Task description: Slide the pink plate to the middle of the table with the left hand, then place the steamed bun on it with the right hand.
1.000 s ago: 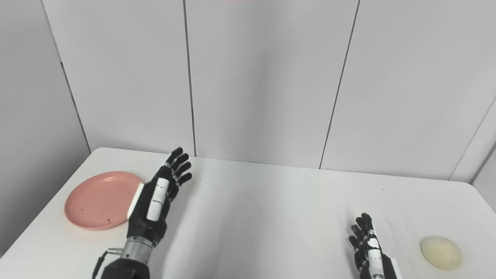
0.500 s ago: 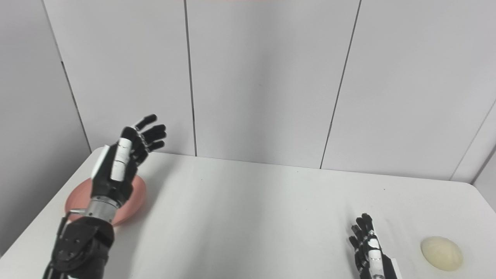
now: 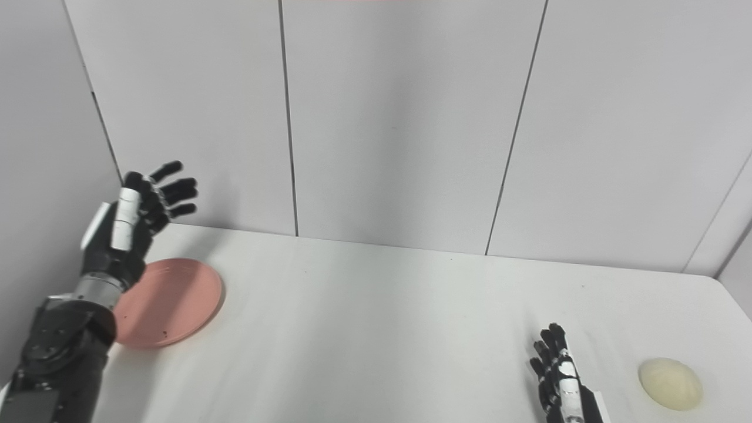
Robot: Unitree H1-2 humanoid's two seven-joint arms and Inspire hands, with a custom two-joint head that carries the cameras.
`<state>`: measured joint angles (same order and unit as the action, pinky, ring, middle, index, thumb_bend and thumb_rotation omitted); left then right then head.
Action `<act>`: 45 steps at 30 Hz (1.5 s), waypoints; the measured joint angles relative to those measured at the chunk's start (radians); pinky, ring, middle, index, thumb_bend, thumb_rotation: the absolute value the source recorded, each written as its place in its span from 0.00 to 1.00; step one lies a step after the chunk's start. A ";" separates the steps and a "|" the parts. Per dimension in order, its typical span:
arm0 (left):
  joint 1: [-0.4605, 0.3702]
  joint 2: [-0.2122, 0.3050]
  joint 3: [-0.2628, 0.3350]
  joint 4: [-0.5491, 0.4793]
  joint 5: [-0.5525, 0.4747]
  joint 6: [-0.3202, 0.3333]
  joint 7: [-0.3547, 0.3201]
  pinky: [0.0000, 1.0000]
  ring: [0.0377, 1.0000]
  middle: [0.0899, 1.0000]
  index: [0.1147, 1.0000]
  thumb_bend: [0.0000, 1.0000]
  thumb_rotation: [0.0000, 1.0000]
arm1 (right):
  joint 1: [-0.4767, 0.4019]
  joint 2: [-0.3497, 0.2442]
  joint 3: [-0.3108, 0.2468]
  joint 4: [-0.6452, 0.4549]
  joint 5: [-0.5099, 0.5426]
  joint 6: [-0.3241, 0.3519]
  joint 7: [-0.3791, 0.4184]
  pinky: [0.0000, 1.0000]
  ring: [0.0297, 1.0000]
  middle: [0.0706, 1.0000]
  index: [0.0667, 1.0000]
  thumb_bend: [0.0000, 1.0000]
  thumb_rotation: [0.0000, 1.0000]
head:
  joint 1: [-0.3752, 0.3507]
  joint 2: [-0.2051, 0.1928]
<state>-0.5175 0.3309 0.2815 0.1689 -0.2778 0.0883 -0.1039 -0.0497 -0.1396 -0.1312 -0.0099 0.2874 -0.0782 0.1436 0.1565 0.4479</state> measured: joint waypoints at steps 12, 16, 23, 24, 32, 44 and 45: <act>-0.097 0.115 0.036 0.352 -0.011 -0.152 -0.064 0.78 0.78 0.77 0.82 0.97 0.90 | -0.001 0.001 0.000 -0.001 0.000 0.000 0.000 1.00 1.00 0.99 1.00 0.74 0.95 | -0.005 0.002; -0.124 0.145 0.056 0.466 -0.025 -0.206 -0.082 0.78 0.81 0.81 0.84 0.99 0.89 | -0.001 0.000 0.000 -0.001 0.001 0.000 0.000 1.00 1.00 0.99 1.00 0.74 0.95 | -0.003 0.003; -0.144 0.160 0.082 0.581 -0.052 -0.271 -0.086 0.81 0.83 0.82 0.84 0.95 0.91 | 0.000 -0.001 0.000 0.000 0.001 0.000 0.000 1.00 1.00 0.99 1.00 0.75 0.94 | -0.003 0.002; -0.151 0.164 0.083 0.613 -0.052 -0.279 -0.085 0.81 0.83 0.81 0.84 0.95 0.91 | -0.001 -0.001 0.000 0.000 0.001 0.000 0.000 1.00 1.00 0.99 1.00 0.75 0.94 | -0.003 0.002; -0.185 0.186 0.084 0.852 -0.051 -0.375 -0.098 0.80 0.83 0.83 0.84 0.91 0.91 | 0.000 -0.001 0.000 0.000 -0.002 0.000 0.000 1.00 1.00 0.99 1.00 0.73 0.95 | -0.011 0.005; -0.219 0.190 0.072 1.029 -0.050 -0.429 -0.105 0.79 0.81 0.83 0.84 0.86 0.93 | -0.001 -0.001 0.000 0.001 -0.002 0.000 0.000 1.00 0.99 0.98 0.99 0.74 0.93 | -0.018 0.006; -0.219 0.189 0.070 1.031 -0.050 -0.429 -0.105 0.79 0.81 0.83 0.84 0.87 0.94 | -0.001 0.000 -0.001 0.001 -0.002 0.000 0.000 1.00 0.99 0.98 0.99 0.74 0.93 | -0.018 0.006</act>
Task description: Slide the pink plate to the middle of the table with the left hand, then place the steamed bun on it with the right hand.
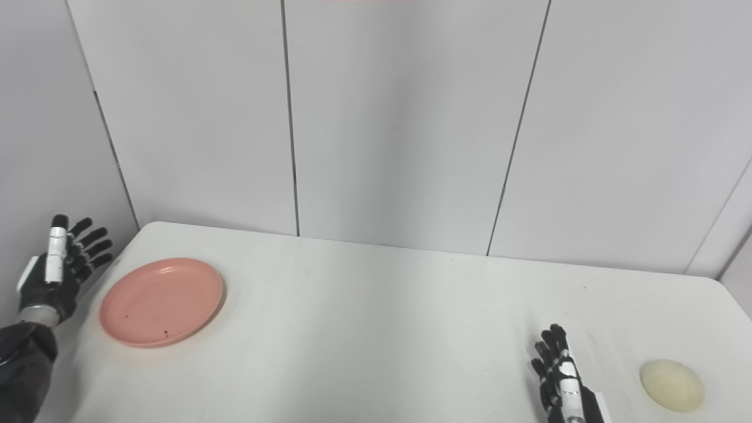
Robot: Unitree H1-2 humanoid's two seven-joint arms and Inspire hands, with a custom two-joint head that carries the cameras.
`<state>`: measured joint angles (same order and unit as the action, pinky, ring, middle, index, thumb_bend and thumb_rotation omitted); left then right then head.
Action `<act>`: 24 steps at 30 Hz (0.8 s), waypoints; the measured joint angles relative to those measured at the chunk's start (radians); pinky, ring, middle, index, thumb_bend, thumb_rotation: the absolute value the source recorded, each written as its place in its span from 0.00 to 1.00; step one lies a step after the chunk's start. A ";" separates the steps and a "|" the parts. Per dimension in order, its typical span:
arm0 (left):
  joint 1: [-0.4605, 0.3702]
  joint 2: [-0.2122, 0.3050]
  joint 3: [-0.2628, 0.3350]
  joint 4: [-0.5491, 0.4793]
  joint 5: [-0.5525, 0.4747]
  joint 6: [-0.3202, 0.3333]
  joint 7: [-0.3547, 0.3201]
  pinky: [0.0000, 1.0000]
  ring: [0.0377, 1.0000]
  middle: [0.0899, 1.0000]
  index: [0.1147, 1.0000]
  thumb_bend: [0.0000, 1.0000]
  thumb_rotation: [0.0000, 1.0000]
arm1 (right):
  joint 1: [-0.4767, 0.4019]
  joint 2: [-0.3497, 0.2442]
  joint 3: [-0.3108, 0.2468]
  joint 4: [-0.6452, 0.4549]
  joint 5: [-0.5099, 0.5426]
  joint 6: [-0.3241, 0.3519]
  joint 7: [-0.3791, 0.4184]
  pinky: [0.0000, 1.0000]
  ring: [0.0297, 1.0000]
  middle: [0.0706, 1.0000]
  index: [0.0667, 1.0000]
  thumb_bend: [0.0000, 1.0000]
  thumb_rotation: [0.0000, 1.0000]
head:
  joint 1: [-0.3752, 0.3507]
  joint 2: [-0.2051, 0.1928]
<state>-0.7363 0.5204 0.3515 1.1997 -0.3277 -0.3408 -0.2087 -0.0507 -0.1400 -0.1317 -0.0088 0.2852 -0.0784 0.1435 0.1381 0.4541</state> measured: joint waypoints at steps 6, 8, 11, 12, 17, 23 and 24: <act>0.000 -0.011 -0.008 0.002 0.005 0.000 0.001 0.77 0.80 0.82 0.84 0.90 0.92 | 0.000 0.000 0.001 0.000 -0.006 0.000 0.000 1.00 0.99 0.98 0.98 0.75 0.92 | -0.008 0.003; 0.000 -0.014 -0.012 0.003 0.007 0.000 0.003 0.75 0.78 0.82 0.83 0.90 0.91 | 0.000 0.001 0.001 0.000 -0.010 -0.001 0.000 1.00 0.98 0.98 0.98 0.77 0.91 | -0.008 0.003; 0.000 -0.024 -0.018 -0.005 0.009 0.001 0.007 0.74 0.78 0.81 0.82 0.89 0.91 | 0.000 0.001 0.000 0.000 -0.014 -0.002 0.000 1.00 0.99 0.98 0.99 0.77 0.91 | -0.008 0.003; 0.001 -0.030 -0.021 -0.010 0.010 0.001 0.010 0.74 0.78 0.81 0.81 0.89 0.92 | 0.000 0.001 0.000 0.000 -0.015 -0.003 0.000 1.00 0.99 0.98 0.99 0.77 0.91 | -0.008 0.005; 0.004 -0.049 -0.049 -0.039 0.032 0.003 0.023 0.76 0.78 0.79 0.82 0.89 0.91 | -0.001 0.002 0.002 0.000 -0.019 -0.013 0.001 1.00 0.99 0.98 0.99 0.78 0.91 | -0.012 0.006; 0.026 -0.061 -0.059 -0.096 0.043 0.015 0.026 0.75 0.79 0.79 0.81 0.91 0.89 | -0.001 0.003 0.002 0.000 -0.020 -0.014 0.001 1.00 0.99 0.98 0.99 0.79 0.91 | -0.015 0.009; 0.028 -0.061 -0.060 -0.096 0.043 0.016 0.027 0.75 0.79 0.79 0.81 0.91 0.89 | 0.000 0.003 0.002 0.000 -0.021 -0.014 0.000 1.00 0.98 0.98 0.99 0.80 0.91 | -0.015 0.011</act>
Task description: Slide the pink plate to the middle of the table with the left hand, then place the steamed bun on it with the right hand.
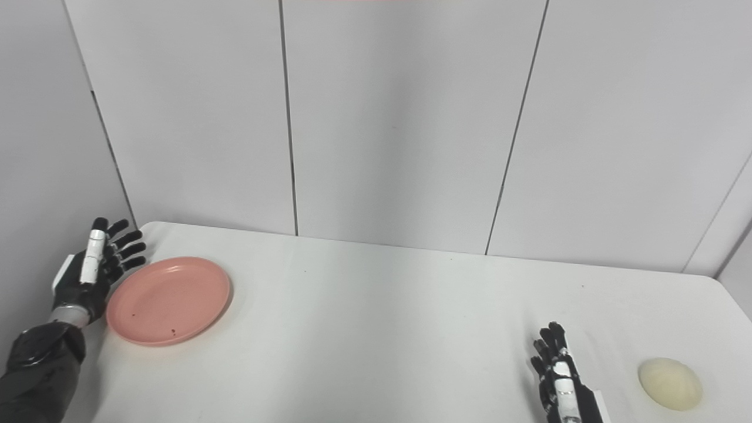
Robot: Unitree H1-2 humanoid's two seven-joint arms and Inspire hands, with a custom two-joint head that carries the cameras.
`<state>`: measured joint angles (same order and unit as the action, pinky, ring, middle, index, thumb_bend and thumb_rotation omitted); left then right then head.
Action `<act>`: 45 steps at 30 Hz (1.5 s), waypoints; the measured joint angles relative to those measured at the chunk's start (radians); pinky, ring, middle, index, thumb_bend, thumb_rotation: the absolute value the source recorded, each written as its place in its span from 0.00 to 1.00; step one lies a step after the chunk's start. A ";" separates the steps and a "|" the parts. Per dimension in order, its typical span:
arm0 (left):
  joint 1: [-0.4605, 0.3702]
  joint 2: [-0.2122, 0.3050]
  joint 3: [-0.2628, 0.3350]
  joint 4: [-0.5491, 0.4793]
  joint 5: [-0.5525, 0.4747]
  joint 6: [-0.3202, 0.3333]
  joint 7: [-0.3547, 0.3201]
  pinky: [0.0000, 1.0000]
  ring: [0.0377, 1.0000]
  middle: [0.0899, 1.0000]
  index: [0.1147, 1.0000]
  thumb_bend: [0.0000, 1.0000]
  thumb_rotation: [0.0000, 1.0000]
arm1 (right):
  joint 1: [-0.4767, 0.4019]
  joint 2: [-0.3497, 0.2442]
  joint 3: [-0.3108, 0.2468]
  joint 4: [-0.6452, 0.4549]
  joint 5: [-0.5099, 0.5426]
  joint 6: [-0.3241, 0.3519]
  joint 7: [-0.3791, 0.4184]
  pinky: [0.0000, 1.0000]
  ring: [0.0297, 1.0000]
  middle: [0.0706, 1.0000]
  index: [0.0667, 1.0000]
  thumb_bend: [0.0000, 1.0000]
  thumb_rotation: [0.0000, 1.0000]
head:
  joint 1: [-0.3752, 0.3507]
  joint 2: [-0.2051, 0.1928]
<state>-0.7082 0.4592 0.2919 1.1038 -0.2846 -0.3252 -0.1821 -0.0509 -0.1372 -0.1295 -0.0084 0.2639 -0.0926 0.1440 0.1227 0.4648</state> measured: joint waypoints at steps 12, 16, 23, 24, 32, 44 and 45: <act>0.042 -0.020 -0.021 -0.075 0.021 0.036 0.002 0.71 0.80 0.80 0.81 0.90 0.91 | 0.003 -0.001 0.001 -0.004 -0.005 0.000 0.000 1.00 0.99 0.99 1.00 0.81 0.89 | -0.002 0.011; 0.055 -0.032 -0.024 -0.114 0.028 0.057 0.002 0.74 0.81 0.81 0.81 0.89 0.90 | 0.004 -0.002 0.001 -0.004 -0.010 -0.001 0.000 1.00 0.99 0.99 1.00 0.81 0.90 | -0.002 0.011; 0.064 -0.061 -0.023 -0.167 0.026 0.090 0.000 0.77 0.82 0.82 0.80 0.88 0.91 | 0.004 -0.003 0.005 -0.004 -0.013 -0.002 0.001 1.00 0.99 0.99 1.00 0.80 0.90 | -0.003 0.014; 0.067 -0.065 -0.023 -0.179 0.026 0.099 -0.001 0.76 0.82 0.83 0.80 0.88 0.91 | 0.004 -0.003 0.005 -0.004 -0.013 -0.002 0.001 1.00 0.99 0.99 1.00 0.80 0.90 | -0.003 0.014; 0.089 -0.090 -0.024 -0.255 0.016 0.122 -0.006 0.77 0.82 0.82 0.80 0.91 0.91 | 0.006 -0.003 0.004 -0.005 -0.014 -0.003 0.001 1.00 0.98 0.98 1.00 0.80 0.90 | -0.003 0.015; 0.099 -0.171 -0.044 -0.344 0.006 0.158 -0.002 0.73 0.81 0.81 0.79 0.95 0.90 | 0.006 -0.004 0.008 -0.006 -0.019 -0.006 0.001 1.00 0.98 0.99 1.00 0.77 0.91 | -0.014 0.017; 0.100 -0.176 -0.049 -0.352 0.008 0.159 -0.001 0.72 0.80 0.81 0.78 0.95 0.90 | 0.006 -0.004 0.009 -0.007 -0.020 -0.006 0.001 1.00 0.98 0.99 1.00 0.77 0.91 | -0.014 0.017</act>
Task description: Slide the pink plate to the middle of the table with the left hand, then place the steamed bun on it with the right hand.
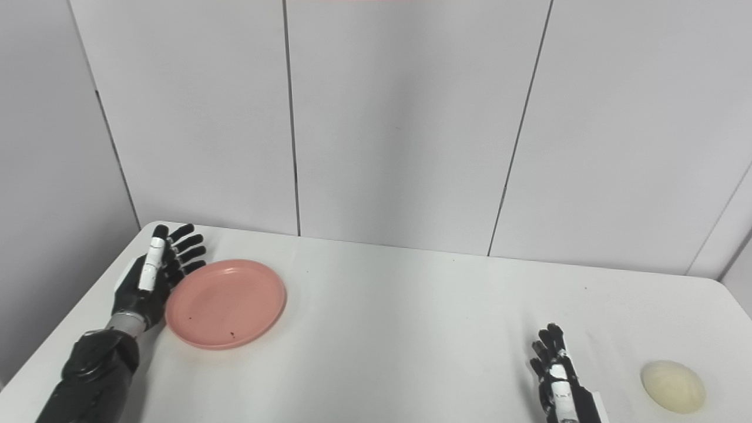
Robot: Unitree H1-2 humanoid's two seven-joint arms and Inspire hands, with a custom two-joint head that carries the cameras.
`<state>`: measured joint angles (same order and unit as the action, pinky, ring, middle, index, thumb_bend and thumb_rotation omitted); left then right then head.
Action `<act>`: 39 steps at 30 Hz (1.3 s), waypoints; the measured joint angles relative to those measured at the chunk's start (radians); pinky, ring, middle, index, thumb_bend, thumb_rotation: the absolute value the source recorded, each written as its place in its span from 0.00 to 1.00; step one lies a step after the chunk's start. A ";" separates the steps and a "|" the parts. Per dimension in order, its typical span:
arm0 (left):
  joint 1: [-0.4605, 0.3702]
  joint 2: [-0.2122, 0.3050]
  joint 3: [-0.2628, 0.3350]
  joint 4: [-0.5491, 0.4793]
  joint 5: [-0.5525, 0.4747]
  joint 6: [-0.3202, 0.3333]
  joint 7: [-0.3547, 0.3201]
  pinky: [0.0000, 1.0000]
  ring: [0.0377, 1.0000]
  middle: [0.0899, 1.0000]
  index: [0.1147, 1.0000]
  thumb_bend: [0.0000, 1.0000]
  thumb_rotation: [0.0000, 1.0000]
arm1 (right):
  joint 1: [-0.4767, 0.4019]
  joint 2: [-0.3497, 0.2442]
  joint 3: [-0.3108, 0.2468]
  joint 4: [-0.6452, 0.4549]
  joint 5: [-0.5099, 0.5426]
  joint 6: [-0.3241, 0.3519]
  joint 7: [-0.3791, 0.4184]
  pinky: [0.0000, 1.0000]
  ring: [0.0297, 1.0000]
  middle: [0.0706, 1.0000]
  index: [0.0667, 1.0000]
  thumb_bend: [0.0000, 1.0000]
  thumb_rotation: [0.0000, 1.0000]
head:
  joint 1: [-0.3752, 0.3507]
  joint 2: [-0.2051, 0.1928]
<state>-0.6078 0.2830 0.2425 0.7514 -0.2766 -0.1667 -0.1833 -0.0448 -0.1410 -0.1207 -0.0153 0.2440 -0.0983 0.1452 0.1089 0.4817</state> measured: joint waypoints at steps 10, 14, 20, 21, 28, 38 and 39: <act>0.020 -0.029 -0.013 -0.020 0.009 0.020 0.001 0.74 0.82 0.82 0.79 0.89 0.92 | 0.001 0.000 0.002 -0.001 -0.016 -0.001 -0.001 1.00 0.98 0.98 0.99 0.79 0.91 | -0.005 0.002; 0.029 -0.046 -0.021 -0.051 0.011 0.036 0.001 0.73 0.80 0.81 0.79 0.90 0.92 | 0.001 0.000 0.002 -0.002 -0.018 -0.001 -0.002 1.00 0.98 0.98 0.99 0.80 0.91 | -0.006 0.002; 0.037 -0.066 -0.040 -0.091 0.019 0.059 0.001 0.71 0.80 0.80 0.77 0.90 0.91 | 0.002 0.002 0.002 -0.003 -0.020 -0.001 -0.002 1.00 0.97 0.98 0.99 0.79 0.91 | -0.009 0.000; 0.038 -0.069 -0.042 -0.103 0.019 0.067 0.001 0.72 0.80 0.80 0.77 0.90 0.91 | 0.002 0.002 0.002 -0.003 -0.020 -0.001 -0.002 1.00 0.97 0.98 0.99 0.80 0.90 | -0.009 0.000; 0.044 -0.093 -0.061 -0.136 0.024 0.093 0.003 0.71 0.81 0.80 0.77 0.90 0.90 | 0.002 0.002 0.003 -0.003 -0.020 -0.001 -0.002 1.00 0.98 0.98 0.99 0.79 0.91 | -0.015 0.000; 0.045 -0.124 -0.107 -0.138 0.067 0.095 0.004 0.73 0.81 0.80 0.77 0.91 0.91 | 0.002 0.003 0.006 -0.004 -0.029 -0.001 -0.003 1.00 0.97 0.98 0.99 0.77 0.91 | -0.021 0.000; 0.045 -0.126 -0.108 -0.138 0.068 0.095 0.005 0.73 0.81 0.80 0.77 0.91 0.91 | 0.002 0.003 0.006 -0.004 -0.029 -0.001 -0.002 1.00 0.97 0.98 0.99 0.77 0.91 | -0.023 0.000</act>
<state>-0.5625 0.1572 0.1343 0.6133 -0.2091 -0.0713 -0.1782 -0.0433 -0.1375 -0.1144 -0.0197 0.2151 -0.0995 0.1427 0.0859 0.4817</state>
